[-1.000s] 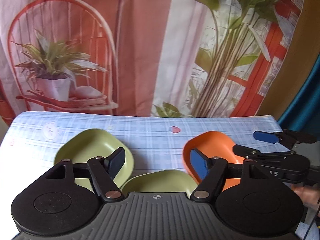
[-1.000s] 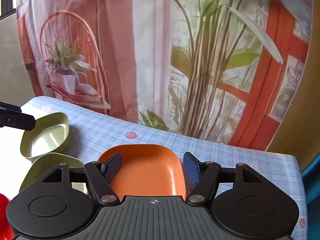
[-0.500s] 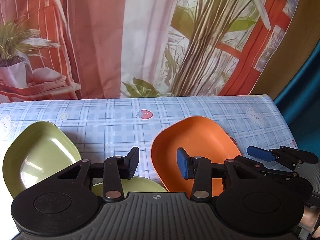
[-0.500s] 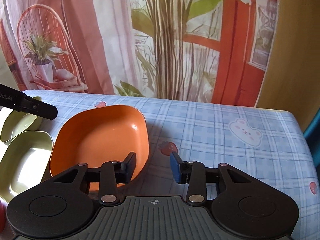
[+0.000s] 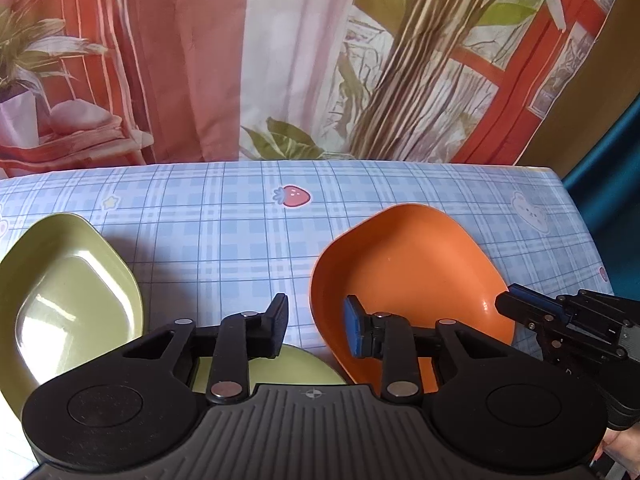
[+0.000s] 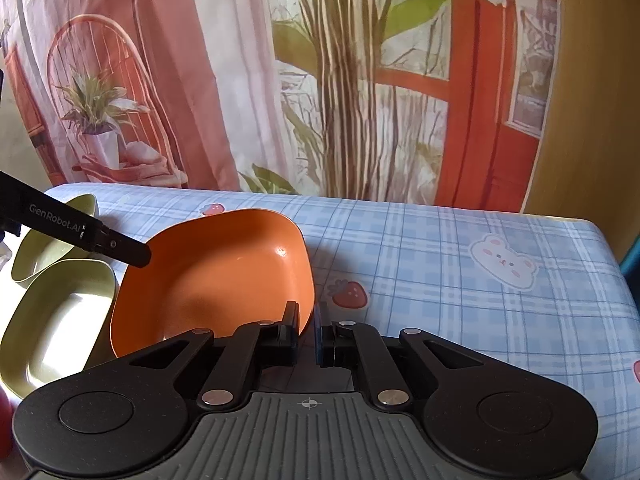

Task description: Organize plates and bowls

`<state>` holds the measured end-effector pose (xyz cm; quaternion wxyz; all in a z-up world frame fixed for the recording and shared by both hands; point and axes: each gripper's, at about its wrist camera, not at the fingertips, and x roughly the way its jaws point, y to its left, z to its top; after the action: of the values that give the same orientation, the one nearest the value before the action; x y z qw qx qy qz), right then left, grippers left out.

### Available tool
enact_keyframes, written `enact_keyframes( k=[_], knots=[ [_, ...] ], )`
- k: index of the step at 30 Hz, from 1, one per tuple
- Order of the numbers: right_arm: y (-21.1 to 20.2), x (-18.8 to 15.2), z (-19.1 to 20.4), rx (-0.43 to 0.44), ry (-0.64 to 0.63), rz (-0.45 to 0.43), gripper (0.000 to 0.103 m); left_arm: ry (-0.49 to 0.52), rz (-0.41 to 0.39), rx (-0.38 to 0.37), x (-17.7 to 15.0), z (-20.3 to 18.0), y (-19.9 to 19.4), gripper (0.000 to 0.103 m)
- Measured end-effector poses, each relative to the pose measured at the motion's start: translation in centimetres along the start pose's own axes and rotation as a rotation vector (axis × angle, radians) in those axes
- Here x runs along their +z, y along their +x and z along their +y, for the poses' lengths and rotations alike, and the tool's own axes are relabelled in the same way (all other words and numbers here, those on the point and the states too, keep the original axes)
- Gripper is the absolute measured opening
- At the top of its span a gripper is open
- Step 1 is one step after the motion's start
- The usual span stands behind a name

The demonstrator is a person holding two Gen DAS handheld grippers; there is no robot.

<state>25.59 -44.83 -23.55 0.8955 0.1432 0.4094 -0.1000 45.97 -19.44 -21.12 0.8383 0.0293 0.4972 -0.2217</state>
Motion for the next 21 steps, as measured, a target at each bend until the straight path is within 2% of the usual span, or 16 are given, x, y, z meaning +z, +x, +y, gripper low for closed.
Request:
enact_keyframes(
  k=[2, 4, 9, 14, 21],
  knots=[
    [0.1, -0.1, -0.1, 0.003, 0.011, 0.0, 0.007, 0.003, 0.002, -0.017, 0.0, -0.1, 0.1, 0.018],
    [0.1, -0.2, -0.2, 0.001, 0.023, 0.002, 0.008, 0.036, -0.005, 0.007, 0.0, -0.5, 0.1, 0.015],
    [0.3, -0.4, -0.2, 0.003, 0.052, -0.001, 0.008, 0.016, -0.012, 0.004, -0.2, 0.0, 0.2, 0.008],
    [-0.1, -0.3, -0.2, -0.001, 0.102, 0.002, 0.007, 0.027, -0.047, -0.004, -0.2, -0.5, -1.1, 0.008],
    [-2.8, 0.9, 0.8, -0.006, 0.083, -0.055, 0.007, 0.049, -0.105, -0.008, -0.2, -0.7, -4.2, 0.008]
  ],
)
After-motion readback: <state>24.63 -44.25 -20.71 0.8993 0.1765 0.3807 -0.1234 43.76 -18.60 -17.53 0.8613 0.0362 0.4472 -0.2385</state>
